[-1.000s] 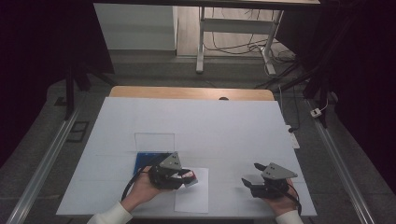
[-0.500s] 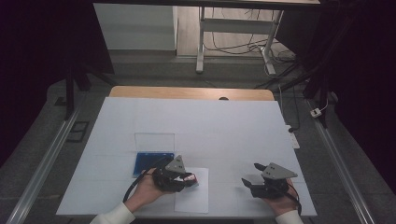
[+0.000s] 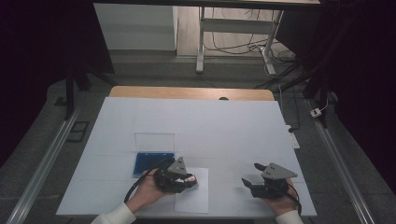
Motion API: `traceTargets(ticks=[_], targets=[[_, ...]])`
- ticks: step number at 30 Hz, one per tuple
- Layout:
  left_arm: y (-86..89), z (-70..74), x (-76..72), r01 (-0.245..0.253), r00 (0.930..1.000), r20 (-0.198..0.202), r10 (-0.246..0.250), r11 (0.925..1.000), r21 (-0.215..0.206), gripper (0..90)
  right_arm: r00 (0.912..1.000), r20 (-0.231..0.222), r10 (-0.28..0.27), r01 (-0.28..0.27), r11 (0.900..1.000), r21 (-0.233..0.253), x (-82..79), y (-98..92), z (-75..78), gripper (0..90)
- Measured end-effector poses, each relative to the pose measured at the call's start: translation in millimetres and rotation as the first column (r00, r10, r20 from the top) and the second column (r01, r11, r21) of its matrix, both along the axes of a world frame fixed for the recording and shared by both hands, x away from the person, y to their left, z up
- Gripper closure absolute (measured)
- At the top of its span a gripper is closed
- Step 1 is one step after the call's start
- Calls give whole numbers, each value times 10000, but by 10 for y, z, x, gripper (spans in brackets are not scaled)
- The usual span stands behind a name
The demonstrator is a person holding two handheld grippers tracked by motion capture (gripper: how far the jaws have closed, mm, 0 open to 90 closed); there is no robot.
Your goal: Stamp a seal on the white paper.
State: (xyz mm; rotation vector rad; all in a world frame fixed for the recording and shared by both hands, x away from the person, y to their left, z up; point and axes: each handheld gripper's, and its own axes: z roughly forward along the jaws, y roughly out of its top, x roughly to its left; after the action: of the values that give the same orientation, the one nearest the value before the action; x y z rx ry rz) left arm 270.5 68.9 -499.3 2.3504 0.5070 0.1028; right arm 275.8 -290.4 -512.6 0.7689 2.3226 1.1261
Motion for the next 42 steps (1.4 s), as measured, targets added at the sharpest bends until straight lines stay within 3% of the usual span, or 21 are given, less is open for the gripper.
traceTargets(ticks=[29, 42], targets=[[-119, -39, -52, -71, 9994, 348, 44, 9969, 784, 706, 10000, -20, 3, -3, 10000, -25, -3, 2, -3, 245], [-138, -44, -31, -96, 9999, 150, 83, 9957, 919, 709, 10000, -23, 11, -11, 10000, -13, -2, 13, -7, 245]])
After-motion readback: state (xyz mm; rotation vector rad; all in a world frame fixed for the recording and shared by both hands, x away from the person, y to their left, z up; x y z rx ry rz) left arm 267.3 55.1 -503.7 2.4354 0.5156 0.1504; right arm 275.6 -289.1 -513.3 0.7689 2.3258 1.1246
